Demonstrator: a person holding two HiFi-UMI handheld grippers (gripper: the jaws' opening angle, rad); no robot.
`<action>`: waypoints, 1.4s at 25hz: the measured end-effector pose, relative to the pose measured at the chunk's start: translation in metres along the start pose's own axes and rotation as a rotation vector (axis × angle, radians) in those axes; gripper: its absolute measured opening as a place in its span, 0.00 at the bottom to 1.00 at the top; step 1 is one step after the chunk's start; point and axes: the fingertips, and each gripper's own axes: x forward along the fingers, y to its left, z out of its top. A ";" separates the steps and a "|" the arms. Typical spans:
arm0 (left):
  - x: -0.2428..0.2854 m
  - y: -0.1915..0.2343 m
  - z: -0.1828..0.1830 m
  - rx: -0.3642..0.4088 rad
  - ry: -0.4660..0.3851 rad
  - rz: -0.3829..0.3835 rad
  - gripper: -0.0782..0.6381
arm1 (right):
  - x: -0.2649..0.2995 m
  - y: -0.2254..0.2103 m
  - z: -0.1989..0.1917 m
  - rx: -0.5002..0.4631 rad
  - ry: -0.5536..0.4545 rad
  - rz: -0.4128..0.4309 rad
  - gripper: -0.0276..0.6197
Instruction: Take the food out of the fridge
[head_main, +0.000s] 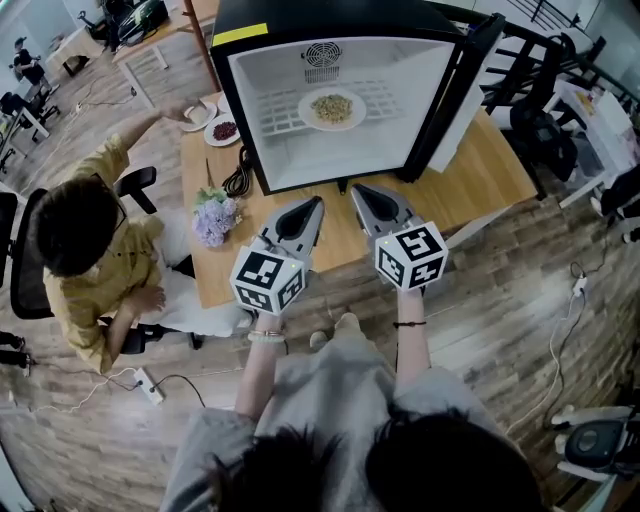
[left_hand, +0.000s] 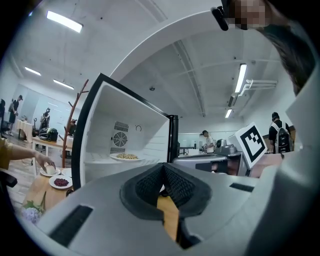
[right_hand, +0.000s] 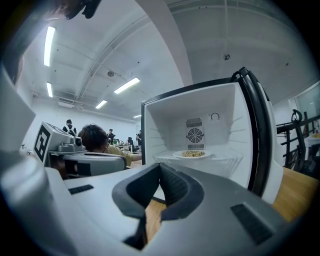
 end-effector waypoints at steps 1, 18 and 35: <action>0.003 0.001 0.001 -0.001 -0.001 0.004 0.12 | 0.003 -0.003 0.002 0.002 -0.001 0.006 0.06; 0.055 0.029 0.007 -0.027 -0.025 0.129 0.12 | 0.048 -0.047 0.011 0.147 -0.013 0.230 0.06; 0.064 0.045 -0.005 -0.024 0.041 0.130 0.12 | 0.064 -0.078 0.010 0.523 -0.143 0.179 0.06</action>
